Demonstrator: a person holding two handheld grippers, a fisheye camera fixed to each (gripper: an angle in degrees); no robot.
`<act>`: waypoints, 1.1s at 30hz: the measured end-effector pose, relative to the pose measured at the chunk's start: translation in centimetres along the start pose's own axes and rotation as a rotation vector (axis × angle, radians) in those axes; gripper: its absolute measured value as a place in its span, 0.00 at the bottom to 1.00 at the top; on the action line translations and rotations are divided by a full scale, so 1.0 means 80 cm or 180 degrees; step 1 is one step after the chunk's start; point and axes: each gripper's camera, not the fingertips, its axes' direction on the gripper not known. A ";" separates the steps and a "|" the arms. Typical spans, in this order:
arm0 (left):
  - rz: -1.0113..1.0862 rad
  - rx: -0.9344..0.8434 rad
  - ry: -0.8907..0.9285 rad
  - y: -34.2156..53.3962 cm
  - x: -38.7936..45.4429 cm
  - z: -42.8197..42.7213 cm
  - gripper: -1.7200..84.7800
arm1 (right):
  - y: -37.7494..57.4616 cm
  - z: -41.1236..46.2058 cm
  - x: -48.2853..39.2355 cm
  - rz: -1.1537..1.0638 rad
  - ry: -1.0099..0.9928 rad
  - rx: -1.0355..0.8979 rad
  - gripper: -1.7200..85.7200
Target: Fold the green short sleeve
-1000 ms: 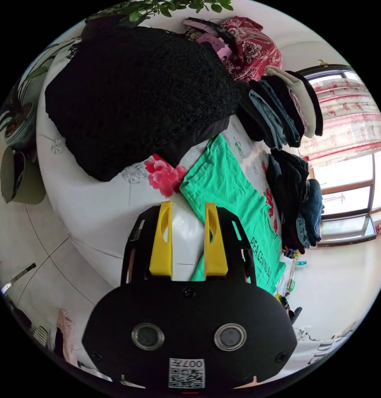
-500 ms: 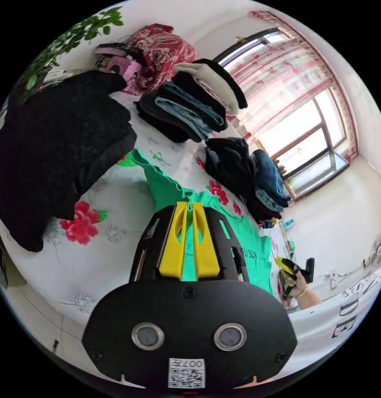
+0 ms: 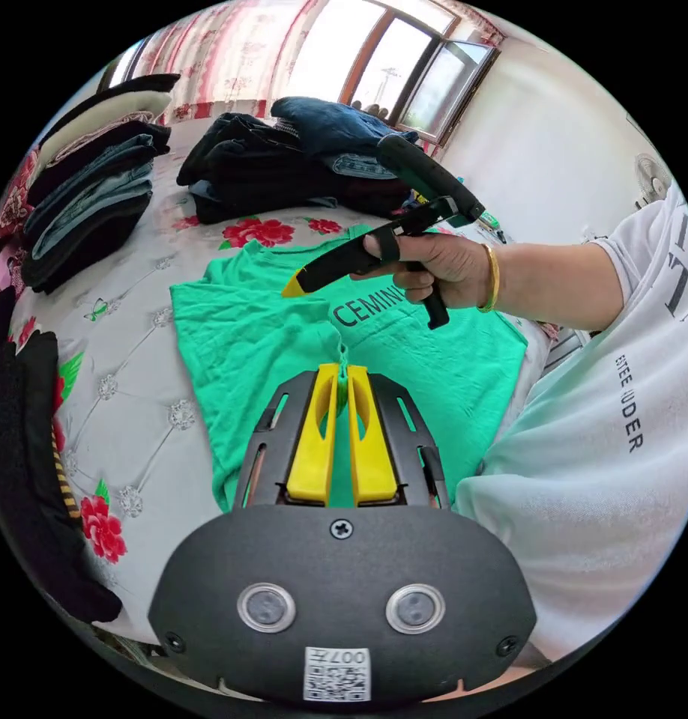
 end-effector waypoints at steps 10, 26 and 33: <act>-0.0120 -0.0614 0.0281 0.031 0.016 0.093 0.10 | 0.096 -0.087 0.105 0.0701 -0.0027 0.0498 0.13; -0.0582 -0.0320 0.0255 -0.021 0.019 0.089 0.07 | 0.356 -0.245 0.333 0.2982 0.0197 0.2057 0.06; -0.0747 -0.0417 -0.0059 -0.036 0.019 0.090 0.05 | 0.254 -0.233 0.204 0.1359 0.1198 0.1509 0.03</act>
